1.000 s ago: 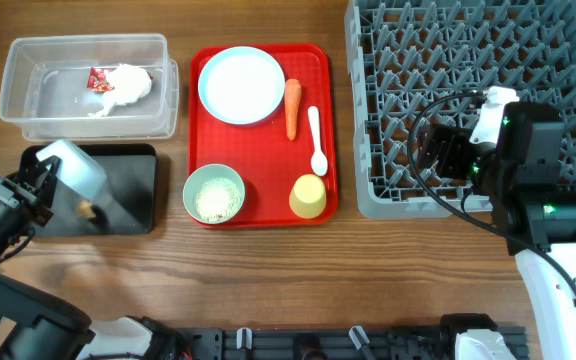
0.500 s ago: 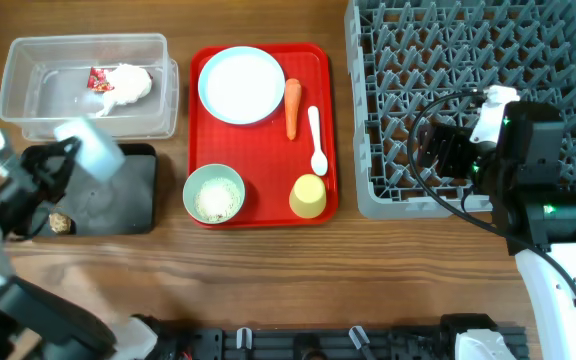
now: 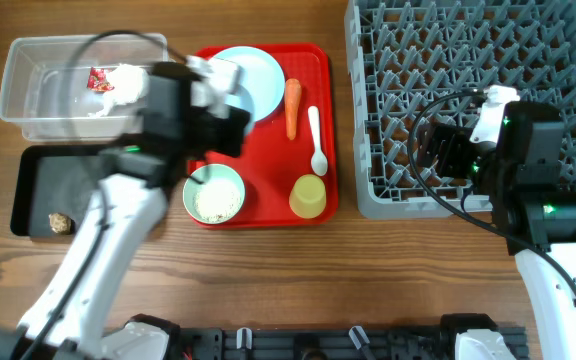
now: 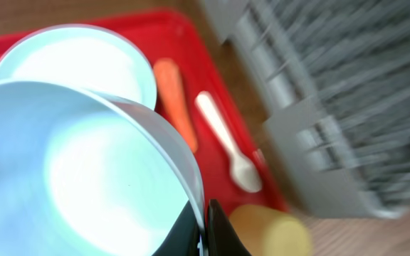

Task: Sort waste into correct bins and load items into the dishwasher rack
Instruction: 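Return the empty blue bowl to the red tray with the left gripper, then grasp the green bowl of rice with the left gripper and lift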

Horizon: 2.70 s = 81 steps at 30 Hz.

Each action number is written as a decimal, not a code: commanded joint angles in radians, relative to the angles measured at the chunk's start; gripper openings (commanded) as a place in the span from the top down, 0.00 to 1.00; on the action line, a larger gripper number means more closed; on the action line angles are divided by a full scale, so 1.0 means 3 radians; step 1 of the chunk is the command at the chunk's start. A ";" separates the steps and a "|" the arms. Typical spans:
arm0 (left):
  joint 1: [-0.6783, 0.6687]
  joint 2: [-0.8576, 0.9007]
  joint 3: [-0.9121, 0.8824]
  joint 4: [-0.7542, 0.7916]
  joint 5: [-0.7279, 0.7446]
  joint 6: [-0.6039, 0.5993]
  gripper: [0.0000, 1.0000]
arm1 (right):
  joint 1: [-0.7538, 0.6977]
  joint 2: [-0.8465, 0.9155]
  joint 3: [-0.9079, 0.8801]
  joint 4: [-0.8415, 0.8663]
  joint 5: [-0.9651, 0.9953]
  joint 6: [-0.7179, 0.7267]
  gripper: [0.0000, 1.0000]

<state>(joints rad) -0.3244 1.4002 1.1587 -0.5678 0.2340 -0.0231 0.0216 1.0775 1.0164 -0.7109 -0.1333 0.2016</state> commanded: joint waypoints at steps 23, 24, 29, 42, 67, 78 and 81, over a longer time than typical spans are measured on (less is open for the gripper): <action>-0.0785 0.1316 0.0010 0.0381 -0.1280 -0.0041 0.48 | -0.0001 0.0018 0.0058 -0.0032 0.0019 0.0036 0.01; -0.0778 0.1303 0.0020 0.0379 -0.1280 -0.0057 0.44 | -0.0001 0.0018 0.0058 -0.0032 0.0019 0.0036 0.01; -0.0624 0.0977 0.0380 -0.0146 -0.1275 -0.0610 0.29 | -0.0001 0.0018 0.0058 -0.0052 -0.0074 0.0064 0.01; -0.0498 0.0476 0.0388 -0.1603 -0.0533 -0.1124 0.39 | -0.0001 0.0018 0.0058 -0.0041 -0.0107 0.0061 0.01; -0.0570 0.0476 -0.1090 -0.0141 -0.0997 -0.1525 0.82 | -0.0001 0.0018 0.0058 -0.0051 -0.0108 0.0125 0.01; -0.0568 0.0470 -0.1080 -0.0189 -0.0853 -0.1649 0.96 | -0.0001 0.0018 0.0058 -0.0102 -0.0107 0.0123 0.01; -0.0566 0.0436 -0.0960 -0.0357 -0.0834 -0.1649 0.96 | -0.0001 0.0018 0.0058 -0.0113 -0.0106 0.0121 0.01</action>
<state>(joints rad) -0.4919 1.5398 0.8505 -0.6147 -0.0586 -0.4774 0.0216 1.0775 1.0164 -0.7418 -0.1497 0.2241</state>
